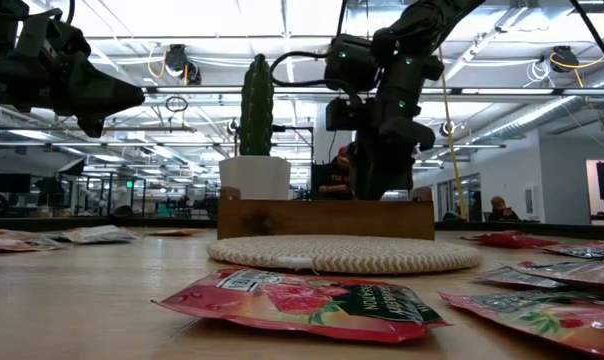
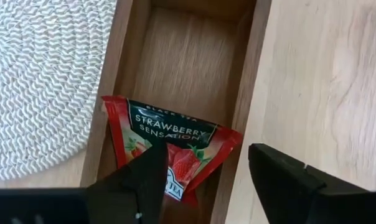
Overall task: Pick & Place Tea
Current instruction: Put the red tea bag into the right section of the wooden organizer
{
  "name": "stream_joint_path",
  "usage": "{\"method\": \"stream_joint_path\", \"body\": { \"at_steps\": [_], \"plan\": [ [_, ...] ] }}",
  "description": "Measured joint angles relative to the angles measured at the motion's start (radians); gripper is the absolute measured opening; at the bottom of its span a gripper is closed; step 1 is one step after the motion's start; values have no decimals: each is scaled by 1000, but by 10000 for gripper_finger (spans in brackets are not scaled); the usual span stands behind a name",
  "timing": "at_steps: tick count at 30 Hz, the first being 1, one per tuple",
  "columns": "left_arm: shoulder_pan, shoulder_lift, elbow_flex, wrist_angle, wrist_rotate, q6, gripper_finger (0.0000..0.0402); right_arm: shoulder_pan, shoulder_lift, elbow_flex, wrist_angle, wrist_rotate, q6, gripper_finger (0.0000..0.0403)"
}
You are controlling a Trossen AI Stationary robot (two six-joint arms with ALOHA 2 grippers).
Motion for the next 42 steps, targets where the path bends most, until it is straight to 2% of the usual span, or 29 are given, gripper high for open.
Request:
{"method": "stream_joint_path", "body": {
  "at_steps": [25, 42],
  "plan": [
    [0, 0, 0, 0, 0, 0, 51, 1, 0, 0, 66, 0, -45, 184],
    [0, 0, 0, 0, 0, 0, 51, 1, -26, 1, 65, 0, -56, 117]
  ]
}}
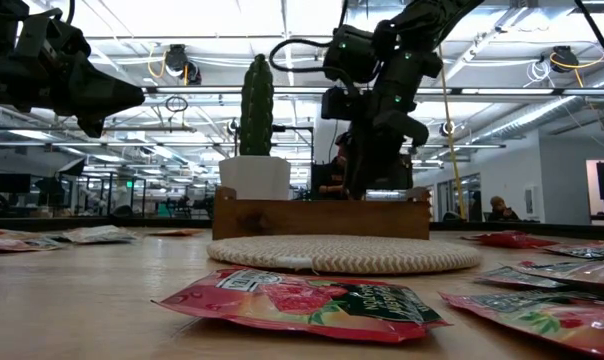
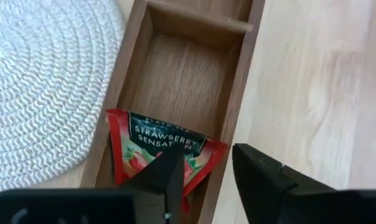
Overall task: Pick & Place Tea
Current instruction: Put the red tea bag into the right section of the wooden organizer
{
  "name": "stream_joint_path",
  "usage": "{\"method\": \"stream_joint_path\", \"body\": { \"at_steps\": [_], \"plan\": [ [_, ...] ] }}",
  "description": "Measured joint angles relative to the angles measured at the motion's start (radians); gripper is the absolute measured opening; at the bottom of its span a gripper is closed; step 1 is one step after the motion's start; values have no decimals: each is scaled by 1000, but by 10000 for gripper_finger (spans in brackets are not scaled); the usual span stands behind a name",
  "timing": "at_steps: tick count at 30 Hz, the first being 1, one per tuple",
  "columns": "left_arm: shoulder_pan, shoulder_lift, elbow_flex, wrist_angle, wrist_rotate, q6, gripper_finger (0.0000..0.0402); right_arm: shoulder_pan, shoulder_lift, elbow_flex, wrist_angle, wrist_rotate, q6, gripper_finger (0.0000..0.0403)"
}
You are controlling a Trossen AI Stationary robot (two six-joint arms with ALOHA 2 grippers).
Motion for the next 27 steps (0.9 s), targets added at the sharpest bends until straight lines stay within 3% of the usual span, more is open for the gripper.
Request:
{"method": "stream_joint_path", "body": {
  "at_steps": [12, 22, 27],
  "plan": [
    [0, 0, 0, 0, 0, 0, 51, -4, -22, 0, 5, 1, -18, 65],
    [0, 0, 0, 0, 0, 0, 51, -6, -17, 0, 22, 0, 9, 137],
    [0, 0, 0, 0, 0, 0, 51, -7, 2, 0, 33, -1, 11, 152]
  ]
}}
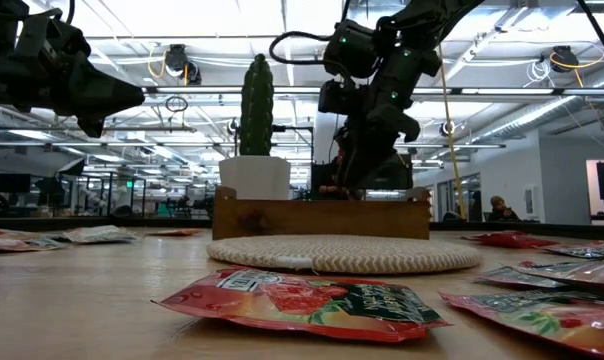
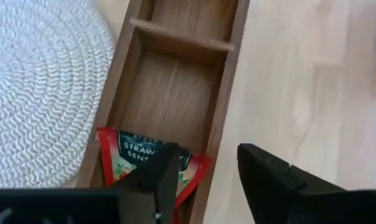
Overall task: Pick & Place Tea
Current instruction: Put the red tea bag into the right section of the wooden organizer
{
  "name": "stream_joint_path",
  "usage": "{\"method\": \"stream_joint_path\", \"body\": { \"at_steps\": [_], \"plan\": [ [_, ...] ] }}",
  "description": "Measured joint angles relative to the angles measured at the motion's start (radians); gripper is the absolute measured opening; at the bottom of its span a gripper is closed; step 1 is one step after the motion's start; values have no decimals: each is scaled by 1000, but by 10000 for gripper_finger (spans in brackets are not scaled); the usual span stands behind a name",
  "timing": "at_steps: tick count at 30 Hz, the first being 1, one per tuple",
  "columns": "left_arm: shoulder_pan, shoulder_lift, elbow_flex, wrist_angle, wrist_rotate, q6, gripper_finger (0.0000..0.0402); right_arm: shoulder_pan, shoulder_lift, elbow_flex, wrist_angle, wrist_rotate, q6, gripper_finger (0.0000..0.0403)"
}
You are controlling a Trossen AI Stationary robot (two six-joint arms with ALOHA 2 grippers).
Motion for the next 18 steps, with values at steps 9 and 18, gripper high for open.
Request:
{"method": "stream_joint_path", "body": {
  "at_steps": [9, 18],
  "plan": [
    [0, 0, 0, 0, 0, 0, 51, 0, 20, 0, -4, 0, 0, 149],
    [0, 0, 0, 0, 0, 0, 51, 0, 20, 0, -33, -3, -1, 139]
  ]
}}
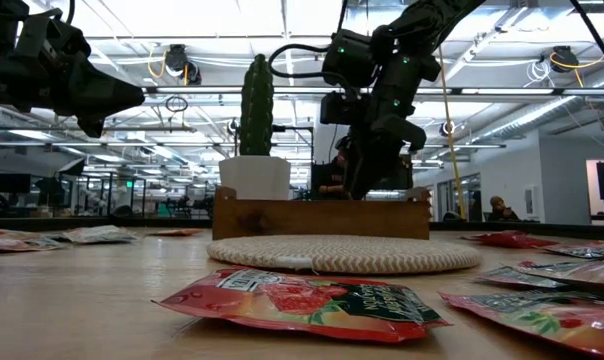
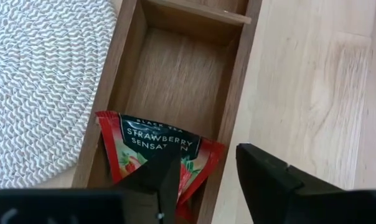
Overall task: Pick & Place Tea
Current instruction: Put the red tea bag into the right section of the wooden organizer
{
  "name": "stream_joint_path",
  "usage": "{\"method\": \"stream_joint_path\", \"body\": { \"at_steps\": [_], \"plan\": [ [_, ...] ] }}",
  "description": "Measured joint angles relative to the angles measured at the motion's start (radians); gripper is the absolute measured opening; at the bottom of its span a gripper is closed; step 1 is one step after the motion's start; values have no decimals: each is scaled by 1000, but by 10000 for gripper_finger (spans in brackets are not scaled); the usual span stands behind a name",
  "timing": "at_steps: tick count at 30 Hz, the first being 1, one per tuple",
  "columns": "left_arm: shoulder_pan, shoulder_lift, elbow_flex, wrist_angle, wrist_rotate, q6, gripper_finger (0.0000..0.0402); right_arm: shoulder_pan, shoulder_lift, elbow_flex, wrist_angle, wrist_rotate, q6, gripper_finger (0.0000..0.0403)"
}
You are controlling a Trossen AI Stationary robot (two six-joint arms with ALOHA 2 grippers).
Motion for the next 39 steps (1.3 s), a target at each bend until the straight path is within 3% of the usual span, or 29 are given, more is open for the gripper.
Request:
{"method": "stream_joint_path", "body": {
  "at_steps": [9, 22, 39],
  "plan": [
    [0, 0, 0, 0, 0, 0, 51, 0, 0, 0, 4, 0, -17, 111],
    [0, 0, 0, 0, 0, 0, 51, 0, 0, 0, 16, 0, -59, 4],
    [0, 0, 0, 0, 0, 0, 51, 8, -39, -1, 62, 8, -77, 0]
  ]
}}
